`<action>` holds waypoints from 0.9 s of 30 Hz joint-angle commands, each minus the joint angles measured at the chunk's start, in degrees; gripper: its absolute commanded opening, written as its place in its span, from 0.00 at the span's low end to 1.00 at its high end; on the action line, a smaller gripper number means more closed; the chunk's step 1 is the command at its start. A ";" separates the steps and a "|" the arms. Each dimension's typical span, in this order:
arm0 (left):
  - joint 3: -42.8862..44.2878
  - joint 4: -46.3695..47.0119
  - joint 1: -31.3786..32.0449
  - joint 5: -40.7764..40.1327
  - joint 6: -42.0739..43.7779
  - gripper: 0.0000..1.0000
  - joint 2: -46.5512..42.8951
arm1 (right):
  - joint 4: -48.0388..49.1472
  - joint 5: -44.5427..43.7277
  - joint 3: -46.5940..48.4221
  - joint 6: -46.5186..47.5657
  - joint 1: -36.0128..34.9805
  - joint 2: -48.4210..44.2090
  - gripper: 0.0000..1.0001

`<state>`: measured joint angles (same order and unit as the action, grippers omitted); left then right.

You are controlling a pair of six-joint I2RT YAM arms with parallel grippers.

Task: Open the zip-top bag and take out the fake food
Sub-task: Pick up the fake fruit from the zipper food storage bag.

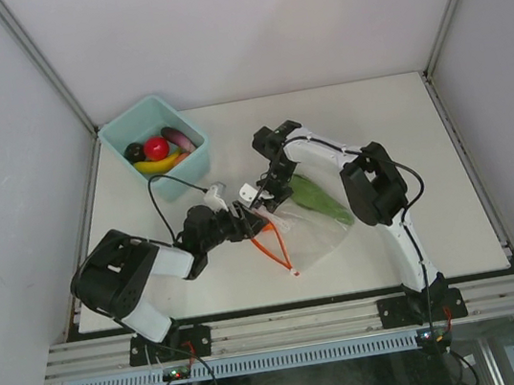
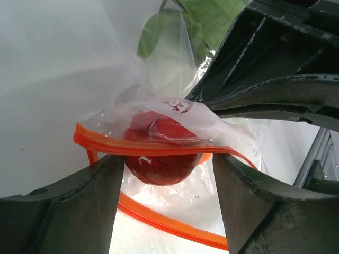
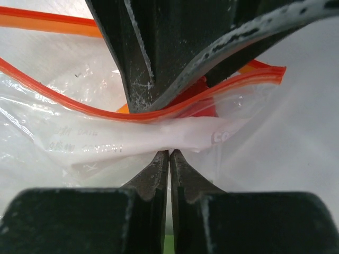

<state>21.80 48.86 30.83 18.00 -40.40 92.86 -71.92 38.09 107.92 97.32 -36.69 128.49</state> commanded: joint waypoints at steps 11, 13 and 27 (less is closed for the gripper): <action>-2.65 5.41 3.52 -0.57 7.59 0.72 0.95 | -1.13 5.33 -1.73 -2.91 -3.74 -0.07 0.01; -2.73 5.18 3.90 -1.90 7.17 0.76 1.08 | -0.85 5.32 -2.12 -3.29 -4.19 -0.15 0.02; -4.40 2.73 4.68 -3.45 4.63 0.74 1.22 | 4.64 4.26 -5.69 -10.50 -4.93 -2.78 0.03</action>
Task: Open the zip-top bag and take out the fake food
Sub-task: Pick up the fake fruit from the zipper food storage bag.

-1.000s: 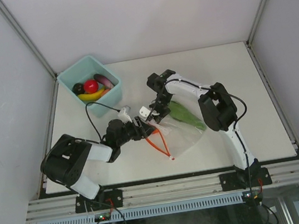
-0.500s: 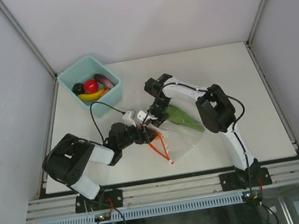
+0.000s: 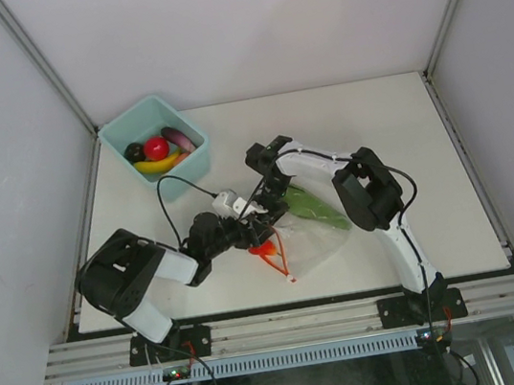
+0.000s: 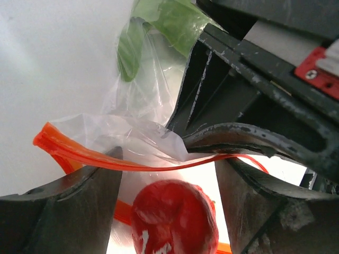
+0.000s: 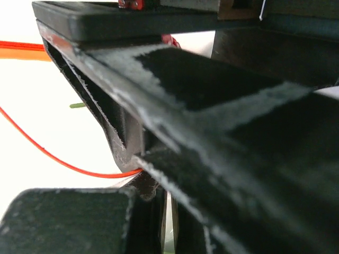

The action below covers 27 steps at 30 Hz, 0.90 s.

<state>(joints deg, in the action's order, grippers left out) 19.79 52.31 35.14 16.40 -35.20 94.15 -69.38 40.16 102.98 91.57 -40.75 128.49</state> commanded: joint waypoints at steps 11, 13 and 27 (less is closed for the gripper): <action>-2.66 -11.90 0.55 -4.05 1.62 0.78 -8.65 | 5.97 3.45 -4.55 -10.53 1.99 -8.17 0.21; -1.15 -16.97 0.91 -4.79 2.54 0.78 -9.65 | 6.05 3.28 -4.98 -11.23 2.08 -8.47 0.21; 0.34 -28.79 3.01 -6.73 -0.77 0.79 -16.02 | 10.94 6.64 -10.09 -21.91 2.94 -12.84 0.26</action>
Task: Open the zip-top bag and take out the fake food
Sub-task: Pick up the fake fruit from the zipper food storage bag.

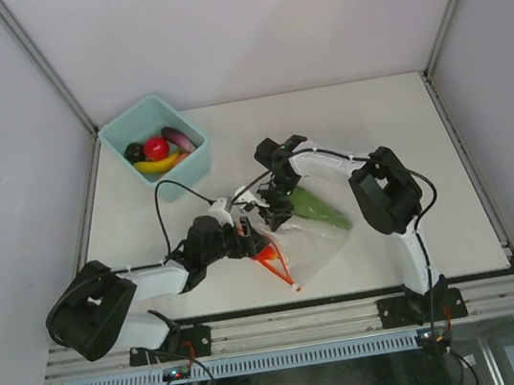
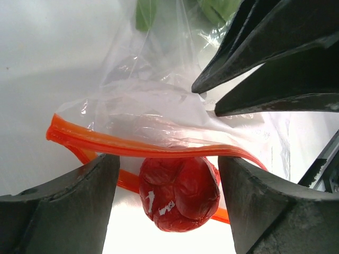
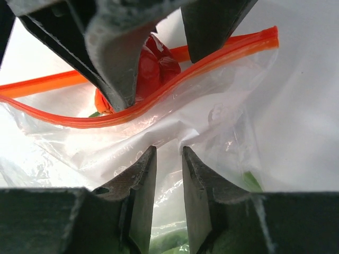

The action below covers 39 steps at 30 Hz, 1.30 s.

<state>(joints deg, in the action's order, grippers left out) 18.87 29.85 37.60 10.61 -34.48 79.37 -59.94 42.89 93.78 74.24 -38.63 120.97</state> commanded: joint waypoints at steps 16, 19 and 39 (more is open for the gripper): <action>4.15 -12.35 4.39 -5.67 -3.20 0.75 1.31 | 6.60 7.36 -11.34 -12.16 3.21 -14.88 0.34; 4.30 -12.94 4.98 -8.11 -3.23 0.72 1.71 | 8.87 7.72 -13.37 -15.88 3.36 -15.67 0.34; 6.56 -19.40 5.46 -8.55 -3.65 0.13 -7.25 | 15.35 5.58 -17.77 -21.46 5.14 -14.88 0.32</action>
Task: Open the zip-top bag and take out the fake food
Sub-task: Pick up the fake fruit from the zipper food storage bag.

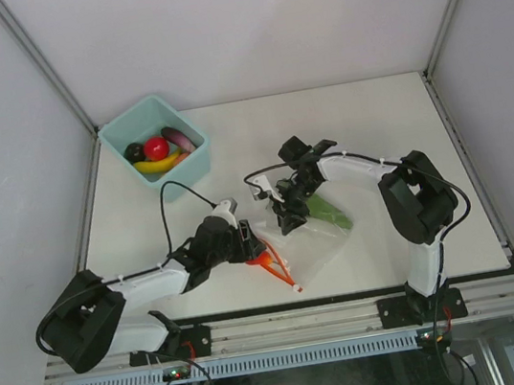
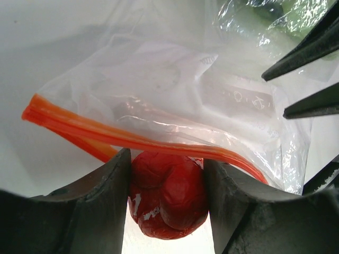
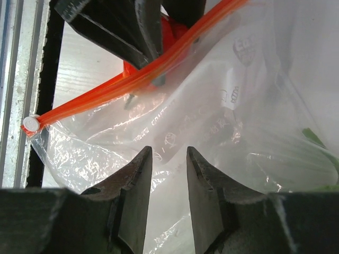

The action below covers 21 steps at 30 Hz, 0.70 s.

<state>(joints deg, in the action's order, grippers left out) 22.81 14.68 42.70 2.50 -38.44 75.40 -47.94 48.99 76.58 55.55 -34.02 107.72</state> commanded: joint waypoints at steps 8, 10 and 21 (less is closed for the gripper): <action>0.34 -9.23 0.37 1.00 0.25 0.12 -10.27 | 8.13 -8.12 -0.64 -10.22 -0.21 -0.76 0.31; -0.47 -10.60 0.37 0.89 0.28 0.12 -12.54 | 8.99 -10.68 -0.24 -13.28 -0.02 -0.55 0.31; 1.23 -25.88 0.28 -2.53 1.12 0.10 -26.19 | 9.80 -17.54 2.41 -20.41 1.77 -0.22 0.26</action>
<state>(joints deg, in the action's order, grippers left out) 22.61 -4.19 42.70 2.33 -38.37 53.56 -39.92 33.63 76.38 38.44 -33.04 107.85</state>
